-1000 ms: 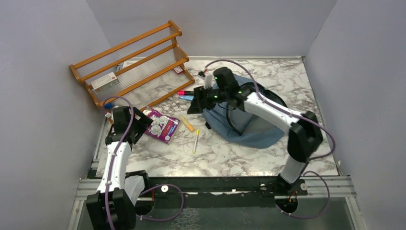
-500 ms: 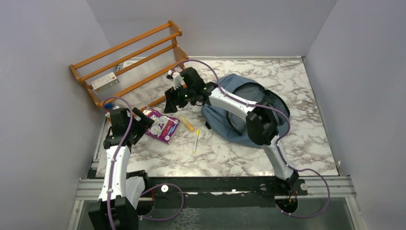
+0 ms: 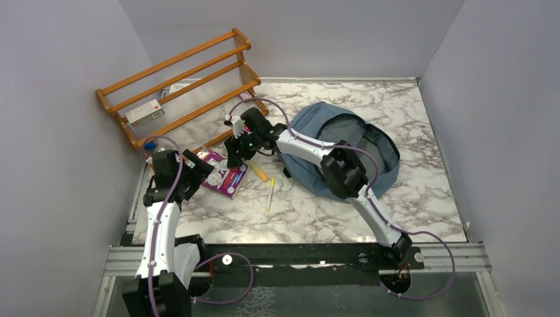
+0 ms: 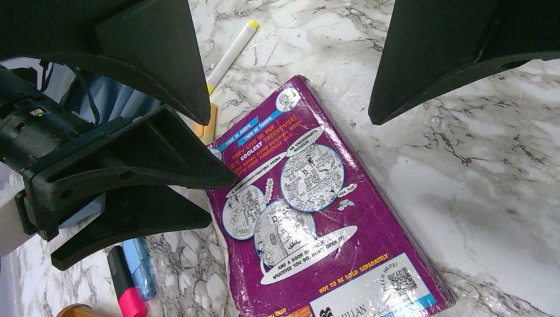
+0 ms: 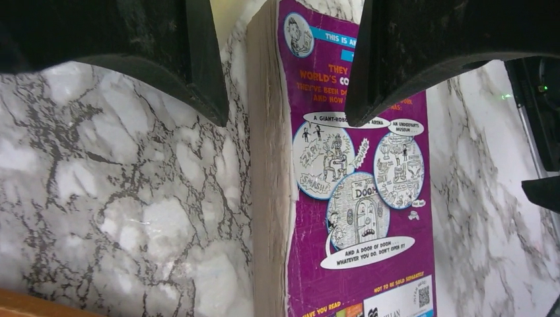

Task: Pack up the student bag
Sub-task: Pick up the book from the center of the board.

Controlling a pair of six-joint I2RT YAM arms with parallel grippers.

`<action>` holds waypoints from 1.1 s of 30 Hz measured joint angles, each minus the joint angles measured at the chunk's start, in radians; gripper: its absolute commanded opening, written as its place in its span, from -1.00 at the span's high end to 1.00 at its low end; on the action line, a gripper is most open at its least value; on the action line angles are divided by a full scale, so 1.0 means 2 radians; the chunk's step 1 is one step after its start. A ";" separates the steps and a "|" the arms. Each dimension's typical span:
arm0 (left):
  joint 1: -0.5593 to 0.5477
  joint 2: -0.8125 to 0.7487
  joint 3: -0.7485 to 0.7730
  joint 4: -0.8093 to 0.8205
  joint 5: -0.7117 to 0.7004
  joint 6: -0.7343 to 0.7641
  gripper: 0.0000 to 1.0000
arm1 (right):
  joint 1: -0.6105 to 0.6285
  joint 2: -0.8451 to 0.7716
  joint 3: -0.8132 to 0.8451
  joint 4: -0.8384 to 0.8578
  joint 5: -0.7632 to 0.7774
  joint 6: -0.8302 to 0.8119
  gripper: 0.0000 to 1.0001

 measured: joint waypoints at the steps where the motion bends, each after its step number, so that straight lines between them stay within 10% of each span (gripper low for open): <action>1: 0.000 0.000 -0.001 0.000 0.000 -0.001 -0.81 | 0.001 0.002 0.000 0.000 0.000 -0.001 -0.37; 14: 0.000 0.034 -0.025 0.029 0.000 -0.018 -0.80 | 0.009 0.020 0.011 -0.004 -0.018 -0.009 -0.29; 26: 0.000 0.052 -0.036 0.064 0.001 -0.022 -0.80 | 0.007 0.000 -0.031 0.031 0.008 0.020 0.95; 33: 0.001 0.054 -0.049 0.076 0.009 -0.025 -0.80 | 0.007 -0.042 -0.115 0.087 0.013 0.051 0.99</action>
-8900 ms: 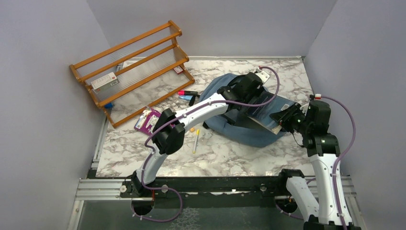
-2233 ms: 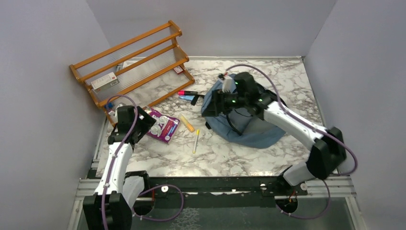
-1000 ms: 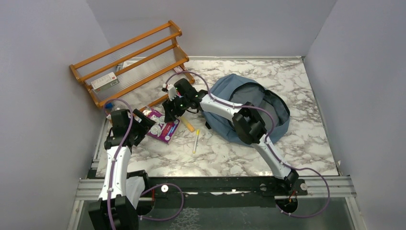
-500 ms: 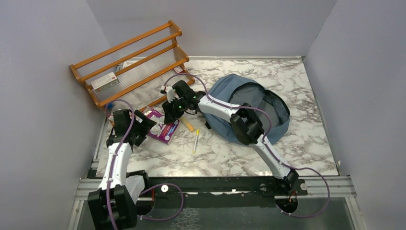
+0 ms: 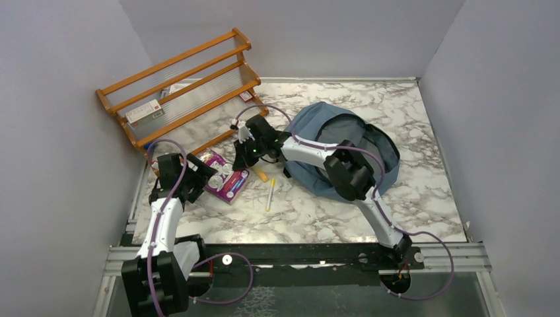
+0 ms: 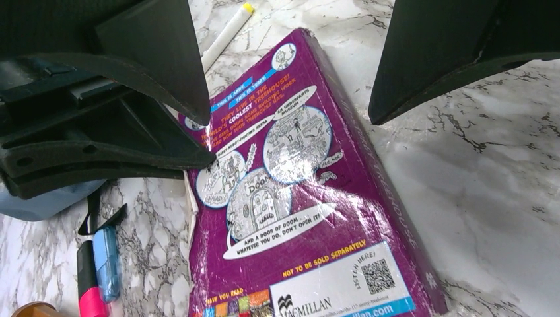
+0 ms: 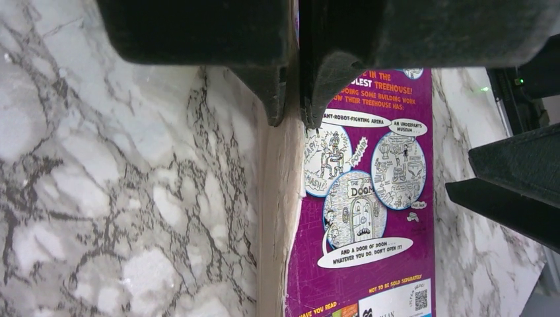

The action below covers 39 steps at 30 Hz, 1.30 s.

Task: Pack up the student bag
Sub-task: Pick up the book from the center of the board.

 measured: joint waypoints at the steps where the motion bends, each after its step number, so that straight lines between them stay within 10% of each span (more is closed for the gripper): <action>1: 0.000 0.000 -0.001 0.002 0.001 0.000 -0.80 | 0.000 -0.006 -0.012 0.006 0.003 0.005 0.99; 29: 0.001 0.022 -0.090 0.160 0.095 -0.043 -0.80 | -0.063 -0.089 -0.202 0.116 0.002 0.209 0.99; 39: -0.010 0.091 -0.107 0.278 0.113 -0.082 -0.50 | -0.068 -0.089 -0.220 0.146 -0.010 0.224 0.99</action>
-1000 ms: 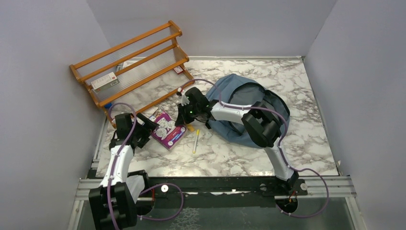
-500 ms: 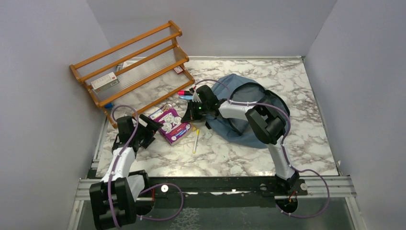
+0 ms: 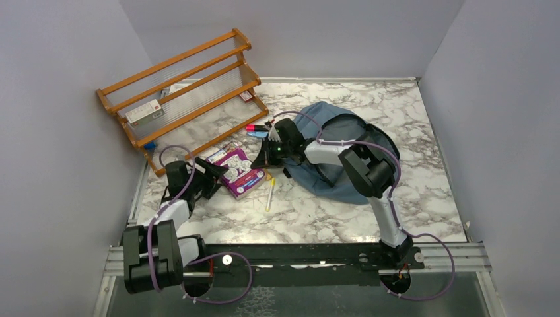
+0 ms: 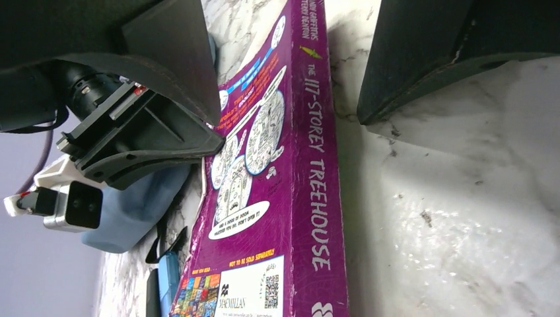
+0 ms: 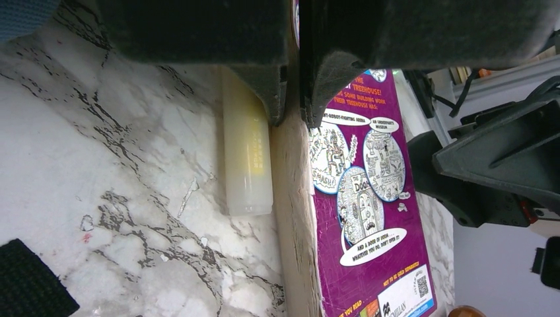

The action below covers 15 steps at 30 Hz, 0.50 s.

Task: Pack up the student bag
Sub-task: Pick up the book from the center of the board.

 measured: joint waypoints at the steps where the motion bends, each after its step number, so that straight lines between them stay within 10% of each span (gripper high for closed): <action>1: -0.002 0.007 -0.001 0.010 0.001 -0.004 -0.49 | -0.001 0.000 -0.002 0.003 -0.002 0.002 0.99; 15: -0.039 0.100 0.015 0.116 0.025 -0.017 -0.20 | -0.010 0.002 -0.005 0.012 -0.030 0.006 0.99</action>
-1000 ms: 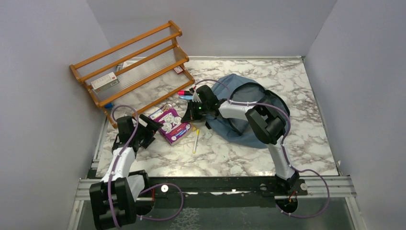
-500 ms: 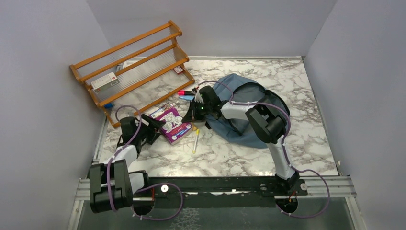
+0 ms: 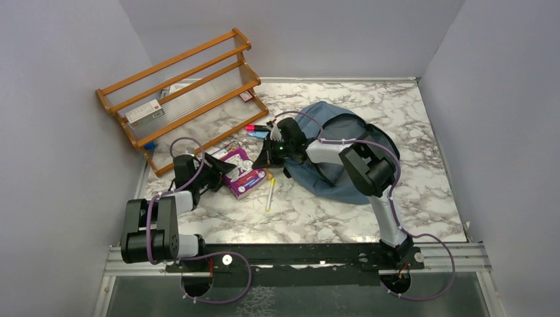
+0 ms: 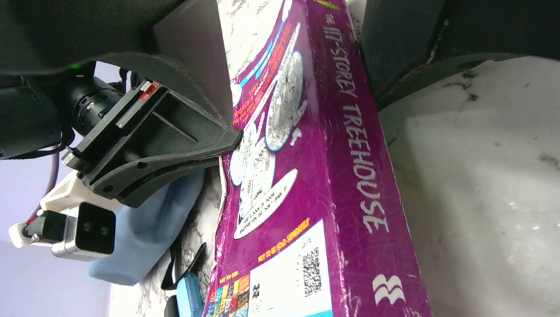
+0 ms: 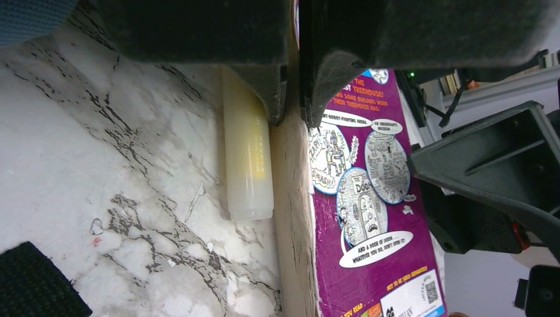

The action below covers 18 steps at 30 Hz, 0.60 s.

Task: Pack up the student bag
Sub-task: Pick up the book from the center of the board.

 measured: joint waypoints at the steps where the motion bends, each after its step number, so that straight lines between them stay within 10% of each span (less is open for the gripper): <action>1: -0.003 0.007 0.004 0.002 0.002 0.001 -0.13 | -0.001 0.000 0.000 0.001 -0.002 0.000 0.99; 10: -0.009 0.017 0.017 0.010 0.019 0.010 0.81 | -0.004 0.002 -0.008 0.018 -0.021 -0.001 0.96; 18: -0.011 -0.024 0.027 -0.004 0.038 0.019 1.00 | -0.004 -0.034 -0.009 0.000 -0.017 -0.027 0.09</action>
